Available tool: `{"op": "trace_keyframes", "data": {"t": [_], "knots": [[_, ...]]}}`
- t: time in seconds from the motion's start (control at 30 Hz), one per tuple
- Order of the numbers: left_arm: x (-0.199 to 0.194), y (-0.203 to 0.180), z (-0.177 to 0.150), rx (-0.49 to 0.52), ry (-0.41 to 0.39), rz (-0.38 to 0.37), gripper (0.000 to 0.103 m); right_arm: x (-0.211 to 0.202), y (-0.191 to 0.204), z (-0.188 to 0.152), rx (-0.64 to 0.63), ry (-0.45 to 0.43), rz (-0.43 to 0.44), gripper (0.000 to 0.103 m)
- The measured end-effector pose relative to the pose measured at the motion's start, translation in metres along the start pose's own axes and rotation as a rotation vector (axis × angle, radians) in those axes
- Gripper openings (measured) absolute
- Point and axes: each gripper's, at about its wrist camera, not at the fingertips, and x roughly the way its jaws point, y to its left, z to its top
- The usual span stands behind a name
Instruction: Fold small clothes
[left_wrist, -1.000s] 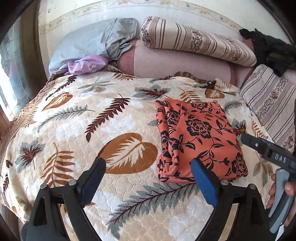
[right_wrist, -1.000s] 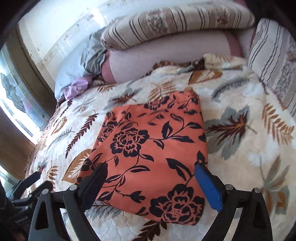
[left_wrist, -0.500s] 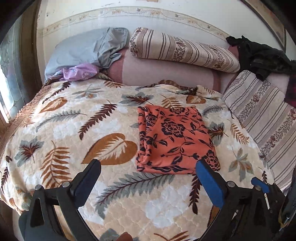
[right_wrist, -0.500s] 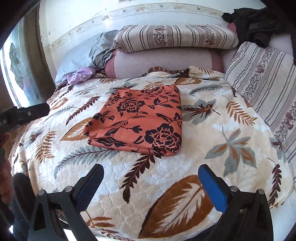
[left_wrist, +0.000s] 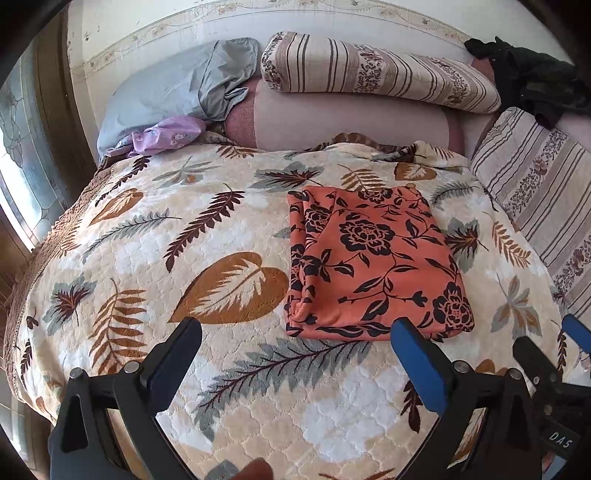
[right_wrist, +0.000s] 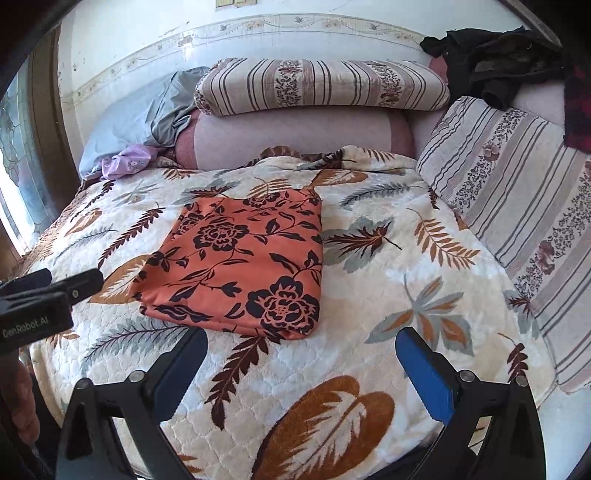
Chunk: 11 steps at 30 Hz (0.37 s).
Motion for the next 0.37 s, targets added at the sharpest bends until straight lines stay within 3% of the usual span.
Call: {"op": "trace_keyframes", "data": {"t": [0.37], "knots": [[0.007, -0.009, 0.008, 0.049, -0.032, 0.001, 0.102, 0.016, 0.020, 0.024, -0.059, 0.000, 0.015, 0.103]]}}
